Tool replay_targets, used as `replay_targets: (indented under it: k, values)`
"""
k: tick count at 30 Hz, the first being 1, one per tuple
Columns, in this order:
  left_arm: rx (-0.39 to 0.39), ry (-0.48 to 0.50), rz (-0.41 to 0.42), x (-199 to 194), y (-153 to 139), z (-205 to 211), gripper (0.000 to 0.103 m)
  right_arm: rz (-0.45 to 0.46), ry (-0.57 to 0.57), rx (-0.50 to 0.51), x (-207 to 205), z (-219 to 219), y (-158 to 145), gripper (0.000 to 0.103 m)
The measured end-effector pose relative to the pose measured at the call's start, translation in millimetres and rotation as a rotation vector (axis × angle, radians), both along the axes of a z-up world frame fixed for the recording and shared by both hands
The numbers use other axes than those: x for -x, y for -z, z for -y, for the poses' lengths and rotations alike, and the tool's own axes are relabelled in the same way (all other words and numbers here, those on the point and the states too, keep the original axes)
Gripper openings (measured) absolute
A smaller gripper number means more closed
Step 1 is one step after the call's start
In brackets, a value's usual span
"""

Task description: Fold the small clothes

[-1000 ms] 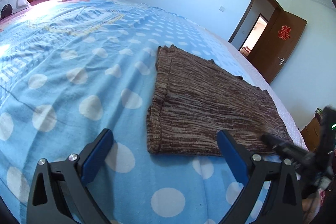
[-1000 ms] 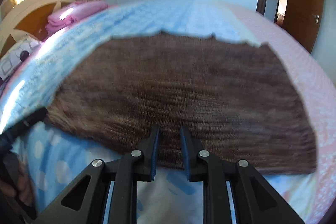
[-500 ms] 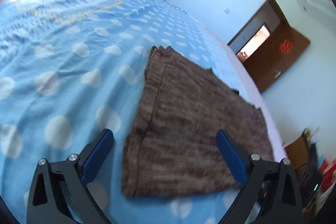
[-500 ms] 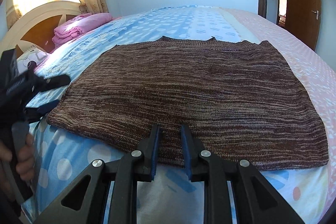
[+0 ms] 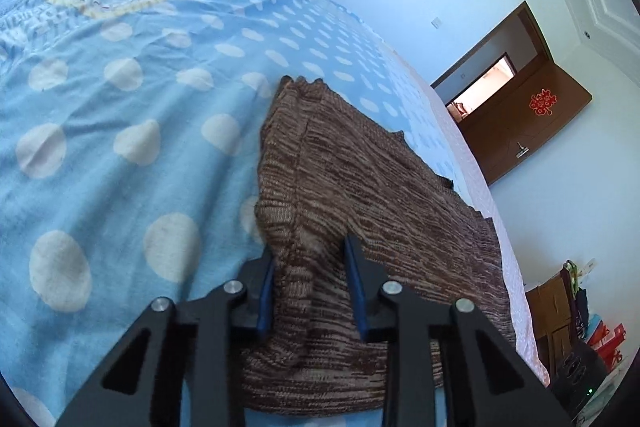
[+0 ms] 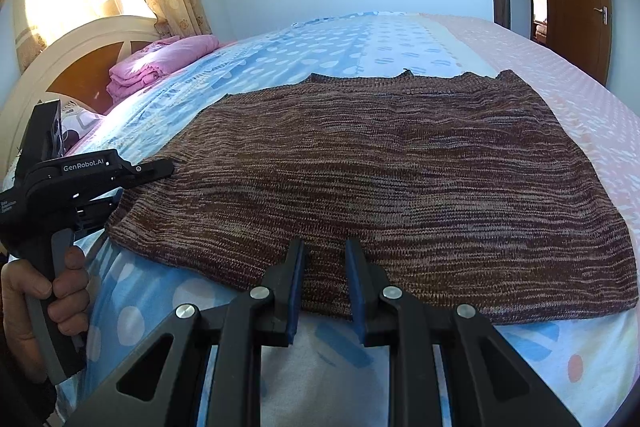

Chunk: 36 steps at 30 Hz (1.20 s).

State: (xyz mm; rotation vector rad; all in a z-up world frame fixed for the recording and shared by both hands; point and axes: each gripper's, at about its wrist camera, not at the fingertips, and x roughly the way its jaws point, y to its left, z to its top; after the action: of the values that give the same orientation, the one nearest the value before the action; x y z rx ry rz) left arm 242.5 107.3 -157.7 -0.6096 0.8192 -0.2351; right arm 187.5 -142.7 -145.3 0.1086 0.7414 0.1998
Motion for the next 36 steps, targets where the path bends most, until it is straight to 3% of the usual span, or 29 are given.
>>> replay_targets:
  k: [3,6,7,10,11,12,16,21,23,26,29,33,36]
  values:
    - [-0.040,-0.016,-0.003,0.4,-0.7,4.9,0.039,0.000,-0.001,-0.012,-0.5,1.3,0.1,0.022]
    - [0.000,-0.025,0.001,1.1,-0.6,5.5,0.052,0.001,-0.002,-0.018,-0.6,2.1,0.1,0.022]
    - [-0.014,-0.027,0.002,1.4,-1.8,7.9,0.053,0.001,-0.003,-0.020,-0.8,2.6,0.3,0.022]
    - [-0.071,-0.034,0.010,-0.1,-4.3,14.5,0.043,0.002,-0.004,-0.031,-0.7,4.1,0.8,0.022]
    - [-0.072,-0.032,0.009,-2.2,-4.8,14.9,0.027,0.003,-0.005,-0.036,-0.7,4.9,1.0,0.022]
    - [-0.053,-0.023,0.005,-4.7,-4.7,14.2,0.025,0.003,-0.006,-0.040,-0.6,5.4,1.3,0.022]
    - [-0.097,0.007,0.045,-8.9,-22.9,30.6,0.022,0.003,-0.009,-0.068,-0.9,9.2,2.2,0.022]
    - [-0.264,0.183,0.227,5.2,-62.8,95.2,0.020,0.003,-0.013,-0.114,-1.8,15.7,3.6,0.022]
    - [-0.298,0.268,0.258,8.1,-62.0,118.8,0.015,0.001,-0.014,-0.142,-2.2,19.3,4.5,0.022]
    - [-0.354,0.349,0.215,4.7,-34.6,148.0,0.015,-0.008,-0.015,-0.175,-4.1,23.8,6.2,0.022]
    - [-0.344,0.357,0.229,5.2,-32.0,149.1,0.015,-0.011,-0.015,-0.192,-5.3,25.7,7.0,0.022]
    - [-0.255,0.359,0.215,1.7,-28.6,136.2,0.016,-0.021,-0.014,-0.198,-7.5,26.2,6.1,0.022]
    - [-0.245,0.360,0.219,3.4,-28.8,134.7,0.017,-0.064,-0.017,-0.255,-13.2,35.3,2.4,0.022]
